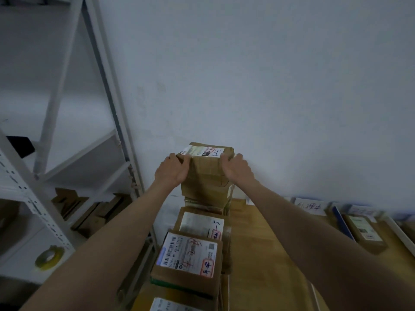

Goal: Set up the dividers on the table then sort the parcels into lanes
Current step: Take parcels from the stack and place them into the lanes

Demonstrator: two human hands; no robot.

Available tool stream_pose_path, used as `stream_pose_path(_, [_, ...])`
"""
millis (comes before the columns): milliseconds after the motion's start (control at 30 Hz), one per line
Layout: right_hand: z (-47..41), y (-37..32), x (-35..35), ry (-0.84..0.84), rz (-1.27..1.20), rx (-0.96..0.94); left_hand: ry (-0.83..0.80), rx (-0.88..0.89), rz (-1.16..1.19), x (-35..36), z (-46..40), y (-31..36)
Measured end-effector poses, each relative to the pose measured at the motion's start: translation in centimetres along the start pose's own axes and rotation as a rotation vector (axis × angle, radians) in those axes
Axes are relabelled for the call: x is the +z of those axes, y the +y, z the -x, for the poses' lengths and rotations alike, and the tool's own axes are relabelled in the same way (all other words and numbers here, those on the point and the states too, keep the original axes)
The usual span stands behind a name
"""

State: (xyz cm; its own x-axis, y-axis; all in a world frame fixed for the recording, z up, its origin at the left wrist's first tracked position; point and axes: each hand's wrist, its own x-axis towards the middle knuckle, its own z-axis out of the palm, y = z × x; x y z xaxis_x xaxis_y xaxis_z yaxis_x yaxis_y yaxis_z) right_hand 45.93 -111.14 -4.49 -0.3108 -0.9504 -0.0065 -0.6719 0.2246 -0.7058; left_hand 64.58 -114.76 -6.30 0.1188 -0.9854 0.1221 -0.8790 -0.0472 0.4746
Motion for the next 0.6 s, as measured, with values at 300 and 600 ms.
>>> stream_pose_path(300, [0.8,-0.6,-1.2,-0.062,-0.257,0.001,0.07,-0.004,0.251,-1.2,1.1,2.0])
stream_pose_path(600, [2.5,2.7,-7.1,-0.098,-0.518,0.109,0.133,0.202,0.324,-3.6,3.5,6.3])
